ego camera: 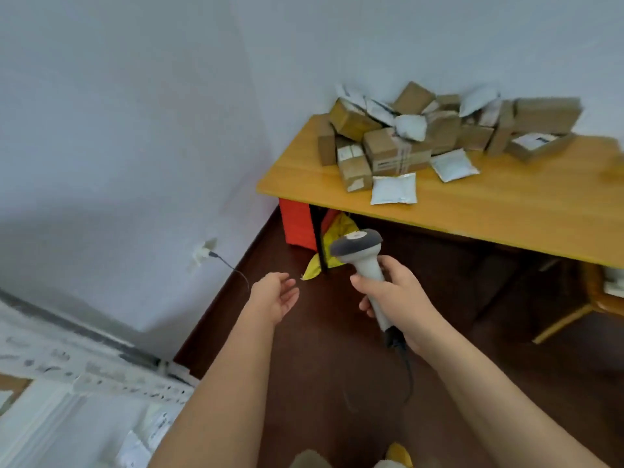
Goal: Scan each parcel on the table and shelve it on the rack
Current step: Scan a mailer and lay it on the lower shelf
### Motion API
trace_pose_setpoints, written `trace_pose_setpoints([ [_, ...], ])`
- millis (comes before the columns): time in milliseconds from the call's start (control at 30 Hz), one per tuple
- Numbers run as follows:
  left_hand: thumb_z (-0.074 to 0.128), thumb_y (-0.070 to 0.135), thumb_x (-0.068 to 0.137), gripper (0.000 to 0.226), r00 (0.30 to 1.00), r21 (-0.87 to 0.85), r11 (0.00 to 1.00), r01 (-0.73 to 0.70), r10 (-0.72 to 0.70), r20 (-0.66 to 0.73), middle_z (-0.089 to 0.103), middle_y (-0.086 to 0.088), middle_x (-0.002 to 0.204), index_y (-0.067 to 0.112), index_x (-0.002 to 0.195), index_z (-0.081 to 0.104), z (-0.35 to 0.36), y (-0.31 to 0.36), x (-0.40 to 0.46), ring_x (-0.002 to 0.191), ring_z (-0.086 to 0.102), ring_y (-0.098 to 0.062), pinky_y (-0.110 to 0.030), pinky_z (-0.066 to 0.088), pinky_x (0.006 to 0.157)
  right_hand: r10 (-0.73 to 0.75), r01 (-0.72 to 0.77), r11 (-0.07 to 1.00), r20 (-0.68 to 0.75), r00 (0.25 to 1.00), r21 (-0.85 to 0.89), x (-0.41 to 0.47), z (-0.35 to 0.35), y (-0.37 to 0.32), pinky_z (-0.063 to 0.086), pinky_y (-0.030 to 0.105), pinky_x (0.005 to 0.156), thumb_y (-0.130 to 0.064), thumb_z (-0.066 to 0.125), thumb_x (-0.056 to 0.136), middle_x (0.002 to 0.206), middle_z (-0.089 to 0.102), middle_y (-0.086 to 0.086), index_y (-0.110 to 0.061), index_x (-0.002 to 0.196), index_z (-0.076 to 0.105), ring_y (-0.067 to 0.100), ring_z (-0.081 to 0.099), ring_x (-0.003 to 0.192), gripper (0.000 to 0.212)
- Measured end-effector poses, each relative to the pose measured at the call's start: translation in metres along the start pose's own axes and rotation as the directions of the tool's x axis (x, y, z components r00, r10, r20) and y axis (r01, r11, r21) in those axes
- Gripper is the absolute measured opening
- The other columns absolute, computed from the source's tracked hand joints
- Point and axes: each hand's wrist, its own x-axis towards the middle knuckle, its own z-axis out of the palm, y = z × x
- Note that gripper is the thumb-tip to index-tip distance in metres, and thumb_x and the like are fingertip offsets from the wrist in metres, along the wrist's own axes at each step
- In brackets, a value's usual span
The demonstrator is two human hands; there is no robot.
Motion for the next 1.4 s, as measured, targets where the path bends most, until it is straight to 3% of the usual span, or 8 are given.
trace_pose_setpoints([
  [267, 0.050, 0.009, 0.099, 0.021, 0.978, 0.229, 0.973, -0.014, -0.035, 0.208, 0.062, -0.009, 0.091, 0.006, 0.119, 0.056, 0.202, 0.014, 0.030, 0.079, 0.059, -0.023, -0.032, 0.050, 0.065, 0.005, 0.023, 0.993, -0.236, 0.972, 0.113, 0.081, -0.141, -0.036, 0.048, 0.024, 0.055, -0.017, 0.064, 0.094, 0.087, 0.058, 0.002, -0.017, 0.117, 0.056, 0.010, 0.058, 0.058, 0.024],
  [467, 0.049, 0.011, 0.099, 0.026, 0.978, 0.568, 0.812, -0.136, 0.017, 0.209, 0.060, -0.007, 0.096, 0.007, 0.124, 0.054, 0.313, 0.017, 0.095, 0.074, 0.059, -0.020, -0.030, 0.051, 0.065, 0.078, -0.016, 0.981, -0.315, 0.946, 0.195, 0.163, -0.207, -0.042, 0.049, 0.024, 0.056, -0.018, 0.063, 0.095, 0.092, 0.058, 0.005, -0.017, 0.119, 0.054, 0.011, 0.058, 0.061, 0.026],
  [700, 0.062, 0.017, 0.083, 0.063, 0.903, 0.820, 0.384, -0.425, 0.247, 0.352, 0.050, -0.013, 0.137, 0.017, 0.143, 0.041, 0.414, 0.021, 0.215, 0.112, 0.056, -0.033, -0.040, 0.053, 0.082, 0.131, -0.082, 0.984, -0.328, 0.936, 0.159, 0.291, -0.264, -0.047, 0.047, 0.026, 0.057, -0.018, 0.063, 0.095, 0.092, 0.057, 0.004, -0.016, 0.119, 0.054, 0.014, 0.057, 0.061, 0.026],
  [800, 0.067, 0.019, 0.084, 0.087, 0.893, 0.900, 0.116, -0.421, 0.227, 0.388, 0.014, -0.010, 0.163, 0.028, 0.156, 0.019, 0.447, 0.016, 0.243, 0.145, 0.023, -0.036, -0.047, 0.031, 0.114, 0.180, -0.128, 0.978, -0.364, 0.914, 0.163, 0.327, -0.293, -0.048, 0.048, 0.027, 0.059, -0.019, 0.062, 0.095, 0.091, 0.056, 0.001, -0.014, 0.121, 0.053, 0.013, 0.057, 0.060, 0.028],
  [900, 0.071, 0.025, 0.085, 0.101, 0.944, 0.948, -0.004, -0.318, 0.092, 0.317, -0.010, -0.001, 0.165, 0.040, 0.155, 0.000, 0.470, 0.009, 0.262, 0.149, -0.002, -0.040, -0.054, 0.013, 0.119, 0.244, -0.185, 0.965, -0.388, 0.889, 0.185, 0.354, -0.317, -0.044, 0.050, 0.029, 0.062, -0.020, 0.062, 0.095, 0.091, 0.057, 0.000, -0.015, 0.123, 0.053, 0.013, 0.058, 0.061, 0.029],
  [1100, 0.057, 0.007, 0.084, 0.072, 0.880, 0.879, -0.341, -0.333, 0.223, 0.420, 0.023, -0.003, 0.153, 0.033, 0.144, 0.029, 0.485, -0.018, 0.282, 0.138, 0.018, -0.045, -0.064, 0.023, 0.111, 0.327, -0.291, 0.945, -0.365, 0.872, 0.151, 0.392, -0.354, -0.027, 0.050, 0.029, 0.061, -0.020, 0.061, 0.096, 0.093, 0.059, 0.003, -0.015, 0.121, 0.054, 0.014, 0.059, 0.063, 0.027],
  [1200, 0.056, 0.005, 0.079, 0.062, 0.845, 0.888, -0.244, -0.389, 0.290, 0.450, 0.040, -0.005, 0.137, 0.025, 0.135, 0.039, 0.488, -0.026, 0.274, 0.123, 0.035, -0.042, -0.056, 0.037, 0.101, 0.343, -0.325, 0.939, -0.324, 0.882, 0.111, 0.407, -0.372, -0.024, 0.048, 0.026, 0.056, -0.019, 0.061, 0.096, 0.094, 0.059, 0.006, -0.014, 0.119, 0.055, 0.014, 0.058, 0.061, 0.024],
  [1400, 0.057, 0.002, 0.086, 0.016, 0.780, 0.631, 0.458, -0.626, 0.382, 0.496, 0.060, -0.006, 0.102, 0.012, 0.098, 0.058, 0.524, -0.003, 0.232, 0.088, 0.061, -0.018, -0.025, 0.052, 0.062, 0.347, -0.338, 0.938, -0.272, 0.898, 0.081, 0.424, -0.405, -0.029, 0.048, 0.026, 0.056, -0.020, 0.060, 0.097, 0.093, 0.059, 0.008, -0.017, 0.115, 0.055, 0.014, 0.057, 0.061, 0.019],
])
